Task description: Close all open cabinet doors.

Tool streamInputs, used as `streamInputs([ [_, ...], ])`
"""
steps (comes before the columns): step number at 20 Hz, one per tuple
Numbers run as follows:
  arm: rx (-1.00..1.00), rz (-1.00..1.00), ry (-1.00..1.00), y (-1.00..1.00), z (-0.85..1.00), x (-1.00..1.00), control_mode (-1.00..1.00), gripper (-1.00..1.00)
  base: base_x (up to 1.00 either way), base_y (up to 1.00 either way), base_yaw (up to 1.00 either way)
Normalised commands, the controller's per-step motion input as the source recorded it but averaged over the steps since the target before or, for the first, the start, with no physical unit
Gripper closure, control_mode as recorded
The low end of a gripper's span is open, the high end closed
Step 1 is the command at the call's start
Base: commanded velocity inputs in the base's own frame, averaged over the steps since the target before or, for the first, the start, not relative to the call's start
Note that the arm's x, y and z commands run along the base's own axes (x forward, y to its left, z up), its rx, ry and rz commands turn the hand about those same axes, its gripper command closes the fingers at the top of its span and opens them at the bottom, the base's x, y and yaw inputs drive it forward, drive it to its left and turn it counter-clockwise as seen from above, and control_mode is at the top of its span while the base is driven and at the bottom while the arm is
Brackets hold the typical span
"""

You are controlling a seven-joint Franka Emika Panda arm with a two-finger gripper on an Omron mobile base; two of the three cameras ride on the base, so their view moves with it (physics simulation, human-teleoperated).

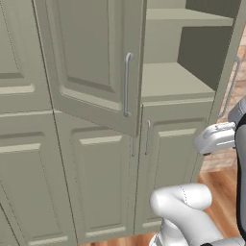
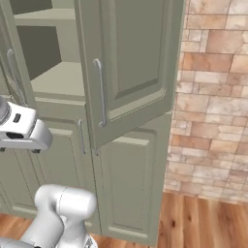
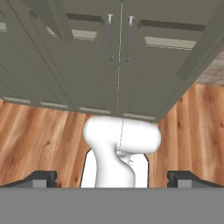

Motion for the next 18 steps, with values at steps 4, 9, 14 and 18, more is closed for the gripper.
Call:
streamInputs([
  [4,0.00,0.00,0.00,0.00,0.00,0.00,1.00,-1.00,0.09,-0.27,0.00],
  [9,0.00,0.00,0.00,0.00,0.00,0.00,1.00,-1.00,0.31,-0.10,0.00],
  [14,0.00,0.00,0.00,0.00,0.00,0.00,1.00,-1.00,0.34,-0.05,-0.03],
  [18,0.00,0.00,0.00,0.00,0.00,0.00,1.00,-1.00,0.39,0.00,-0.13],
])
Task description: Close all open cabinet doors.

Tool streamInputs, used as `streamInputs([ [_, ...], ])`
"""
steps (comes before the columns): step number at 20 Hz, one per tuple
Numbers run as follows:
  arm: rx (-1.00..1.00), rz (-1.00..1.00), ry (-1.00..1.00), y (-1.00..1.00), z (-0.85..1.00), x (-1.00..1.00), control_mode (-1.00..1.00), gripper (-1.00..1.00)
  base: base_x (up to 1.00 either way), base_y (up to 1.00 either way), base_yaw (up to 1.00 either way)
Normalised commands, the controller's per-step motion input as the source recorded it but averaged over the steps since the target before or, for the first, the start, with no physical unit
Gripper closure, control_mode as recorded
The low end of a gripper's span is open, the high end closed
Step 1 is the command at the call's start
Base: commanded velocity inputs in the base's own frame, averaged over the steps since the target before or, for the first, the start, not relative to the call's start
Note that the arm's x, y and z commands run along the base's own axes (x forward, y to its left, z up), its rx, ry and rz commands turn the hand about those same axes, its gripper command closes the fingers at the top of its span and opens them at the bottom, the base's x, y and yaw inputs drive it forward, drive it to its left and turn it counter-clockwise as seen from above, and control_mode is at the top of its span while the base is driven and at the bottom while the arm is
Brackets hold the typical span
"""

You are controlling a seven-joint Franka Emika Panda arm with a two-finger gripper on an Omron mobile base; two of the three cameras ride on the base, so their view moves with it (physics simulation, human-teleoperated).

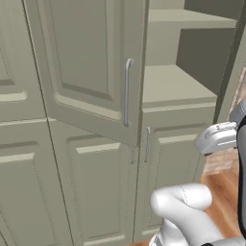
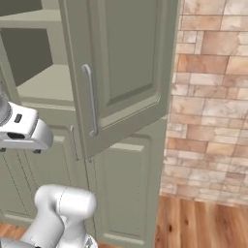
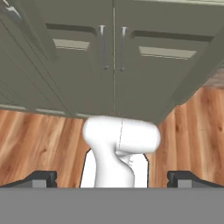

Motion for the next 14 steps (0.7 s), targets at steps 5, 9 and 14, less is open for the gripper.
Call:
streamInputs([
  [5,0.00,0.00,0.00,0.00,0.00,0.00,1.00,-1.00,0.38,0.03,-0.07],
  [9,0.00,0.00,0.00,0.00,0.00,0.00,1.00,-1.00,0.37,0.03,0.00],
  [14,0.00,0.00,0.00,0.00,0.00,0.00,1.00,-1.00,0.27,0.02,0.00],
])
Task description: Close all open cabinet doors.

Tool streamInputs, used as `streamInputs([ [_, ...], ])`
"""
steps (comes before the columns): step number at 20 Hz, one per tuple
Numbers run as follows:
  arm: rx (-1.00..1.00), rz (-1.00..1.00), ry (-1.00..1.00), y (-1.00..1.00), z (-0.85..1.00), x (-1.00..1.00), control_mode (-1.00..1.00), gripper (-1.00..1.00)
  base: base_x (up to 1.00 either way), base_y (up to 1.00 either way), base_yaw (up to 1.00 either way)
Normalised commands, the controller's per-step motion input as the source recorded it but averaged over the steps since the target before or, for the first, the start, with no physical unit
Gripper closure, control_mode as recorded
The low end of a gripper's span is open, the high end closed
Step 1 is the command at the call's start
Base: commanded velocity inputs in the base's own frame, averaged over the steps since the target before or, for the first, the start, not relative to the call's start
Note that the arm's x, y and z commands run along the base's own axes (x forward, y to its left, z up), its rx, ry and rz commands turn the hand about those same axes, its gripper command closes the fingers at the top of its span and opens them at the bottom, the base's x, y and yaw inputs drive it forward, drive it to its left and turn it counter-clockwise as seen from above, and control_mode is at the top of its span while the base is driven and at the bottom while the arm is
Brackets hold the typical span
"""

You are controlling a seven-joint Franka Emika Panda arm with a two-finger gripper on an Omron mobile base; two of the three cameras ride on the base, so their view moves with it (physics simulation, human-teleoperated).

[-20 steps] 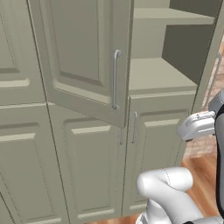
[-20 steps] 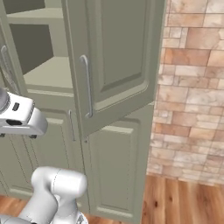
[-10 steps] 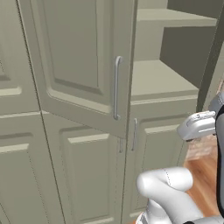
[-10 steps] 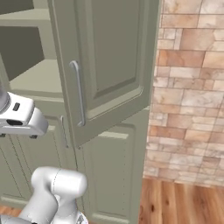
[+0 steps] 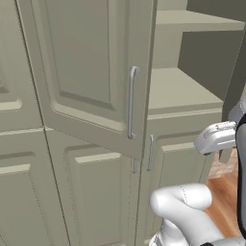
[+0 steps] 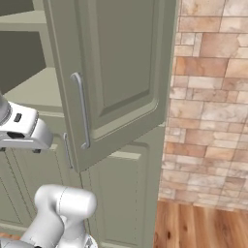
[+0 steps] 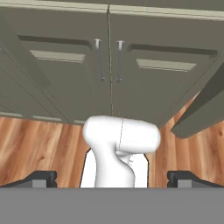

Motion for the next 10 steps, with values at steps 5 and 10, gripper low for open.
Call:
streamInputs([
  [5,0.00,0.00,0.00,0.00,0.00,0.00,1.00,-1.00,0.26,0.07,0.00],
  [10,0.00,0.00,0.00,0.00,0.00,0.00,1.00,-1.00,0.04,0.02,0.00],
])
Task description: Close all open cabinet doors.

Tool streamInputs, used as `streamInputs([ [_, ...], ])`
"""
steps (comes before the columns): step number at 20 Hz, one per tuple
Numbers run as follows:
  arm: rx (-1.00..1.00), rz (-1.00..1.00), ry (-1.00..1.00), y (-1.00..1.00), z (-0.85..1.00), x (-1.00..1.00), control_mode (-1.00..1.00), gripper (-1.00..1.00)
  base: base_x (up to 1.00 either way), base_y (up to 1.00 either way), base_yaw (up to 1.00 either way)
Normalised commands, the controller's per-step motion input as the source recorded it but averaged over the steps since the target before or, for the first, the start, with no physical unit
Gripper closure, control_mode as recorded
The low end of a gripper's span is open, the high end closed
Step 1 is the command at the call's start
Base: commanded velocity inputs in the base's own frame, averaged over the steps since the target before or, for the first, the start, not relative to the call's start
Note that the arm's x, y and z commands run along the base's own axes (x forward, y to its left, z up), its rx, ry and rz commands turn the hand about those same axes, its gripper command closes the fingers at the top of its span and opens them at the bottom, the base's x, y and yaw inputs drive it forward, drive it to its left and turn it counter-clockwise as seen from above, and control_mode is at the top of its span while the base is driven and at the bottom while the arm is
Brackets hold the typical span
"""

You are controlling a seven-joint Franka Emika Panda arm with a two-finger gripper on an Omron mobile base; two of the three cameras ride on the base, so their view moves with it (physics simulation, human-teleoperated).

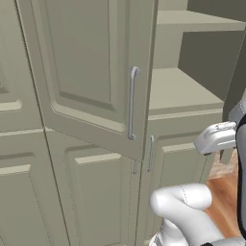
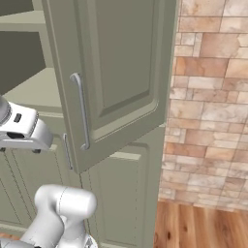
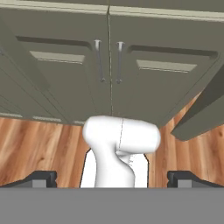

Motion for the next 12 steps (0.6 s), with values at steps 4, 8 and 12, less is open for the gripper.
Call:
streamInputs([
  [4,0.00,0.00,-0.11,0.14,0.00,-0.32,-1.00,-1.00,0.00,0.00,0.00],
  [8,0.00,0.00,-0.15,0.24,0.00,-0.74,-1.00,-1.00,0.00,0.00,0.00],
  [12,0.00,0.00,-0.20,0.33,0.00,-0.58,-1.00,-1.00,0.00,0.00,0.00],
])
